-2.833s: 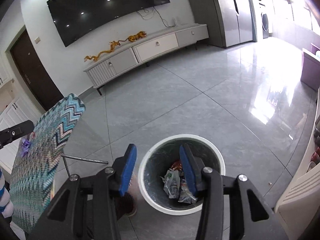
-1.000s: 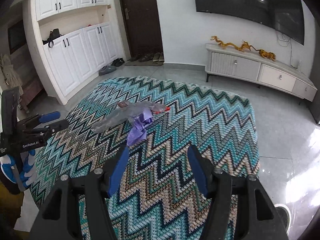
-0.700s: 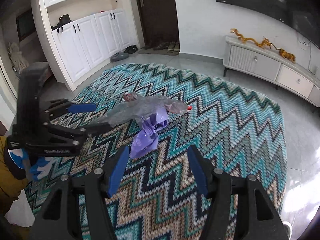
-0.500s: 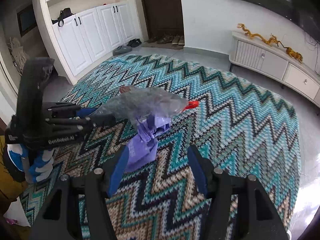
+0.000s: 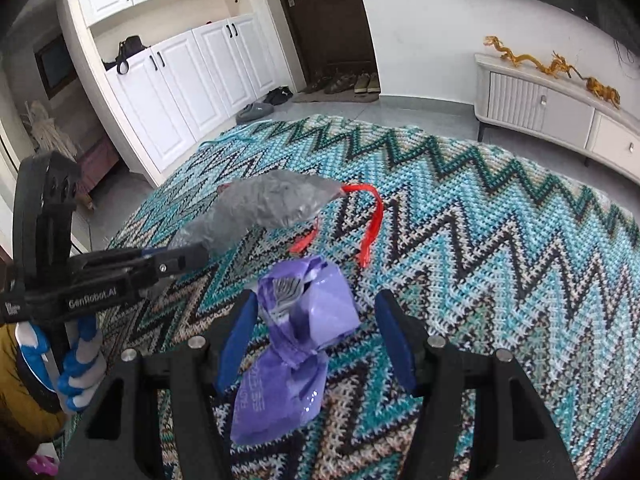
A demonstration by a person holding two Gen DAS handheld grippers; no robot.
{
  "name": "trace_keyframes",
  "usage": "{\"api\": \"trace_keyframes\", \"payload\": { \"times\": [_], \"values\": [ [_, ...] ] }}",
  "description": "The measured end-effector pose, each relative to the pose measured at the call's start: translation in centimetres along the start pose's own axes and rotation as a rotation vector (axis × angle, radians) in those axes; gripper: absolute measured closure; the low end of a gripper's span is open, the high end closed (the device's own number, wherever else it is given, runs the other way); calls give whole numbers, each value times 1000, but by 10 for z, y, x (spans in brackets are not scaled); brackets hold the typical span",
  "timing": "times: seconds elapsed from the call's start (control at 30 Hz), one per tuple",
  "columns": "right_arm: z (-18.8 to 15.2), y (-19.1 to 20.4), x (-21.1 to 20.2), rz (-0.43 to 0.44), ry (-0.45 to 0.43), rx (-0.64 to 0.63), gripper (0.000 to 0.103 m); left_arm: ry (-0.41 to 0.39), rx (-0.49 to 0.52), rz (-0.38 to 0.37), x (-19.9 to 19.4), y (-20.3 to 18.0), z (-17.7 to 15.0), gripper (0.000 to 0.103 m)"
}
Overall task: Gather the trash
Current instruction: 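Grasp the clear plastic bag with left tool while right grasps purple wrapper, then carry the clear bag and purple wrapper over the trash bin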
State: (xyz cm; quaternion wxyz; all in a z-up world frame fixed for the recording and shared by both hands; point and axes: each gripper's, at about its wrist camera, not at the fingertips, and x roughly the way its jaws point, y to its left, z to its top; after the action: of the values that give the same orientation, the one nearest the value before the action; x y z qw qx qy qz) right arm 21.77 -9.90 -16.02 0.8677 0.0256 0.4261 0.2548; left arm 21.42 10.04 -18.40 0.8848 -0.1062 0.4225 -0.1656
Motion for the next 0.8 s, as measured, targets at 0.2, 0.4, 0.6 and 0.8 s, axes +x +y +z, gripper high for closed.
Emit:
{"api": "trace_keyframes", "payload": {
  "times": [0.2, 0.4, 0.6, 0.8],
  "values": [
    [-7, -4, -31, 6, -27, 22, 65, -11, 49, 60, 0, -17, 6, 99],
    [-33, 6, -114, -15, -100, 15, 65, -35, 94, 33, -47, -58, -11, 100],
    [-87, -6, -205, -67, -183, 76, 65, -76, 197, 38, -105, -113, -28, 100],
    [-151, -36, -287, -165, -267, 174, 65, -89, 267, -19, -140, -168, -41, 100]
  ]
}}
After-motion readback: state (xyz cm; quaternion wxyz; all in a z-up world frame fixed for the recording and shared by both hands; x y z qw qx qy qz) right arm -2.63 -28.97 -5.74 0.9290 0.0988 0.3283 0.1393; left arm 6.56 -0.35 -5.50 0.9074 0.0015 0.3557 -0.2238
